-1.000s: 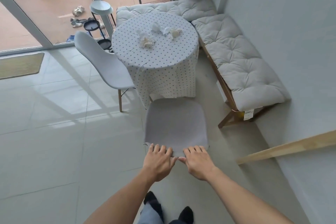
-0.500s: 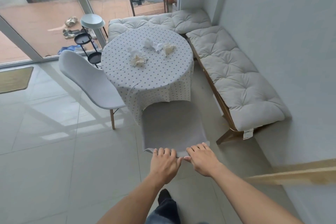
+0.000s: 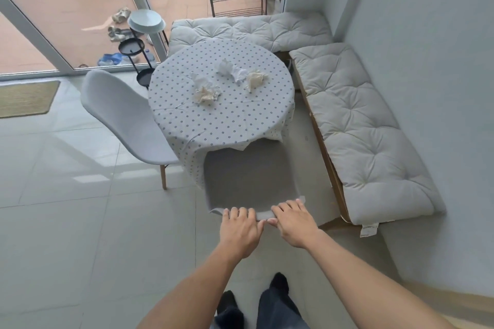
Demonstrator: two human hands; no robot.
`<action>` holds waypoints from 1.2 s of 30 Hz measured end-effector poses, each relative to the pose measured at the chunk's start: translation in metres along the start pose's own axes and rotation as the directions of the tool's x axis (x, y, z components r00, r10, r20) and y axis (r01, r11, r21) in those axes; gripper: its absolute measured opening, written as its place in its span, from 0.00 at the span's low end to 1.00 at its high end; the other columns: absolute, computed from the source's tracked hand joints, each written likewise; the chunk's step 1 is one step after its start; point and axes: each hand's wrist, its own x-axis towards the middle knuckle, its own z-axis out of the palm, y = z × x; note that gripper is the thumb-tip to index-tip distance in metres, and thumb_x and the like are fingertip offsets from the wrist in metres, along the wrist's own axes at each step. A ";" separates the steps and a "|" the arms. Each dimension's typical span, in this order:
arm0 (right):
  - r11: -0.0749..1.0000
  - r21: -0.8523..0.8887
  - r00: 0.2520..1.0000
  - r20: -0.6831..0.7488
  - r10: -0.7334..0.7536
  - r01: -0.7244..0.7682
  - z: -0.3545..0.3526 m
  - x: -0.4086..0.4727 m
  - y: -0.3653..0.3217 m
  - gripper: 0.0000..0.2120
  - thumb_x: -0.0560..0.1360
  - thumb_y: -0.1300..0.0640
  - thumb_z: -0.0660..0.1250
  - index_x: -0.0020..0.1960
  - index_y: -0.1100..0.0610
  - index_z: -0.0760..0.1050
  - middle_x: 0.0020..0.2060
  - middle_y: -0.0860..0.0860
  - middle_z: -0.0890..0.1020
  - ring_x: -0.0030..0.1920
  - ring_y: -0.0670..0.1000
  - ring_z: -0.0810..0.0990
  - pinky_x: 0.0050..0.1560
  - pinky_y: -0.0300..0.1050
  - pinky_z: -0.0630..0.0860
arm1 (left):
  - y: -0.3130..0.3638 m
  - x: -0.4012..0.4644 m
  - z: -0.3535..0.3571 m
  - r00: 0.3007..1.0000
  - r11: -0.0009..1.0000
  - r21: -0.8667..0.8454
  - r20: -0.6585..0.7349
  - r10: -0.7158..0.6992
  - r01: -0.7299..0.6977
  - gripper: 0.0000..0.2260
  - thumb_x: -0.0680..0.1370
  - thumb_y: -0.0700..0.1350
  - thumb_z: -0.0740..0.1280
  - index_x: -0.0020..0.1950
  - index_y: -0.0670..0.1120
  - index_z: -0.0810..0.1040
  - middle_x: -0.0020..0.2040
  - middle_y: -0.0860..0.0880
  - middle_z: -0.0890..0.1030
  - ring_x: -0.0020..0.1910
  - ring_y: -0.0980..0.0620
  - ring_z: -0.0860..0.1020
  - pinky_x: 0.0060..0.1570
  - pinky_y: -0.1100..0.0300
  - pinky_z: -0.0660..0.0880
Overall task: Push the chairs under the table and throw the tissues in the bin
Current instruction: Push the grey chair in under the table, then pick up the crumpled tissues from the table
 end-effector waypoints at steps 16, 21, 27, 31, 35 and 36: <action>0.996 0.056 0.997 -0.010 -0.075 0.076 -0.061 0.060 0.033 0.35 0.82 0.32 0.50 0.79 0.53 0.61 0.80 0.55 0.63 0.81 0.59 0.56 0.78 0.58 0.56 | -0.039 0.050 -0.045 0.983 0.956 -0.262 0.159 -0.092 0.132 0.33 0.84 0.65 0.48 0.84 0.48 0.54 0.85 0.45 0.55 0.84 0.43 0.50 0.80 0.39 0.50; 0.997 0.049 0.997 -0.042 -0.063 0.065 -0.087 0.083 0.021 0.34 0.82 0.33 0.50 0.80 0.54 0.61 0.81 0.57 0.61 0.81 0.60 0.54 0.79 0.60 0.56 | -0.068 0.068 -0.070 0.988 0.949 -0.284 0.101 -0.116 0.141 0.33 0.84 0.65 0.48 0.84 0.48 0.52 0.86 0.44 0.51 0.84 0.44 0.46 0.81 0.39 0.47; 0.998 0.060 0.998 -0.068 -0.001 0.005 -0.119 0.120 -0.009 0.34 0.83 0.33 0.50 0.81 0.53 0.59 0.82 0.57 0.58 0.82 0.59 0.52 0.79 0.60 0.54 | -0.125 0.093 -0.094 0.994 0.950 -0.295 0.024 -0.103 0.105 0.33 0.84 0.65 0.48 0.85 0.48 0.50 0.86 0.45 0.50 0.84 0.45 0.46 0.81 0.40 0.45; 0.995 0.085 0.991 -0.123 0.061 -0.051 -0.145 0.149 -0.043 0.32 0.83 0.34 0.51 0.79 0.53 0.62 0.81 0.57 0.61 0.81 0.59 0.55 0.79 0.60 0.56 | -0.180 0.108 -0.112 0.998 0.953 -0.297 -0.001 -0.059 0.055 0.32 0.85 0.64 0.49 0.84 0.48 0.50 0.86 0.45 0.50 0.84 0.44 0.46 0.81 0.39 0.45; 0.986 0.127 0.982 -0.143 0.124 -0.106 -0.168 0.176 -0.083 0.32 0.83 0.35 0.52 0.80 0.52 0.61 0.81 0.57 0.60 0.81 0.58 0.55 0.80 0.59 0.54 | -0.237 0.117 -0.130 1.000 0.965 -0.262 -0.018 -0.009 0.004 0.32 0.84 0.64 0.48 0.84 0.48 0.50 0.86 0.45 0.50 0.84 0.44 0.46 0.81 0.39 0.46; 0.984 0.138 0.980 -0.147 0.133 -0.113 -0.174 0.182 -0.093 0.31 0.83 0.35 0.52 0.80 0.52 0.61 0.82 0.57 0.59 0.81 0.58 0.54 0.79 0.59 0.54 | -0.251 0.119 -0.134 1.000 0.967 -0.253 -0.024 0.000 -0.006 0.32 0.84 0.64 0.48 0.84 0.48 0.50 0.86 0.45 0.50 0.84 0.44 0.46 0.81 0.39 0.47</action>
